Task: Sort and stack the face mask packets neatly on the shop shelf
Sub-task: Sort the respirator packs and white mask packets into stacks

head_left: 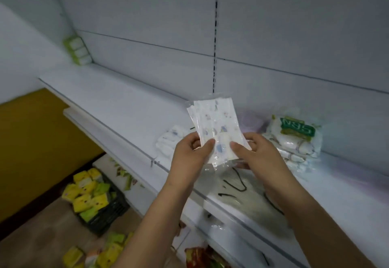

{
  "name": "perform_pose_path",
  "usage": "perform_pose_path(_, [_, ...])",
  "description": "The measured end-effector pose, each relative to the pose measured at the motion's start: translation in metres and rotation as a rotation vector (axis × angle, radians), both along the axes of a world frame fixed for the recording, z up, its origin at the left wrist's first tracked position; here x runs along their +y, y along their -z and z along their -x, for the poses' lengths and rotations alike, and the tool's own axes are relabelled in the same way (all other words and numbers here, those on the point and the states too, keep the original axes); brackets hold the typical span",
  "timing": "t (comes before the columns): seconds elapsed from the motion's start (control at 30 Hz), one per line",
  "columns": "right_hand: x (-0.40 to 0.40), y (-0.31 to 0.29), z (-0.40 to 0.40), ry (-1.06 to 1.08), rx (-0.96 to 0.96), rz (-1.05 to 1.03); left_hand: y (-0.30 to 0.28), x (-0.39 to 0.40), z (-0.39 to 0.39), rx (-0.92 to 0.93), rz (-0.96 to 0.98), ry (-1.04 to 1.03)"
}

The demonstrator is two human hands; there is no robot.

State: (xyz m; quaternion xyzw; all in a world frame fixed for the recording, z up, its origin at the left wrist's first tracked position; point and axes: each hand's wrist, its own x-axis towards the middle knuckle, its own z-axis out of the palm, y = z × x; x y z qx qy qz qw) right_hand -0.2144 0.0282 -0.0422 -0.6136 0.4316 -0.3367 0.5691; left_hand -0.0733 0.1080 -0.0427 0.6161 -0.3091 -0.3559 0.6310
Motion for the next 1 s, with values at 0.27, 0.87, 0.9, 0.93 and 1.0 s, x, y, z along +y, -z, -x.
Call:
perform_pose_path(0.27, [-0.024,0.009,-0.085,-0.152,0.262,0.218,0.009,-0.011,-0.141,0.113,-0.020,-0.148])
perform_pose_path(0.87, [-0.067,-0.059,-0.015,0.405,0.742,0.803,0.003,-0.056,-0.020,-0.736,0.209,0.196])
perform_pose_path(0.9, [-0.067,-0.073,0.008,0.501,0.744,0.837,0.003,-0.058,0.013,-0.695,0.238,0.314])
perform_pose_path(0.93, [-0.064,-0.084,0.032,0.582,0.753,0.862,0.007,-0.058,0.045,-0.644,0.261,0.426])
perform_pose_path(1.0, [-0.052,-0.096,0.084,0.689,0.798,0.849,0.018,-0.052,0.104,-0.531,0.261,0.626])
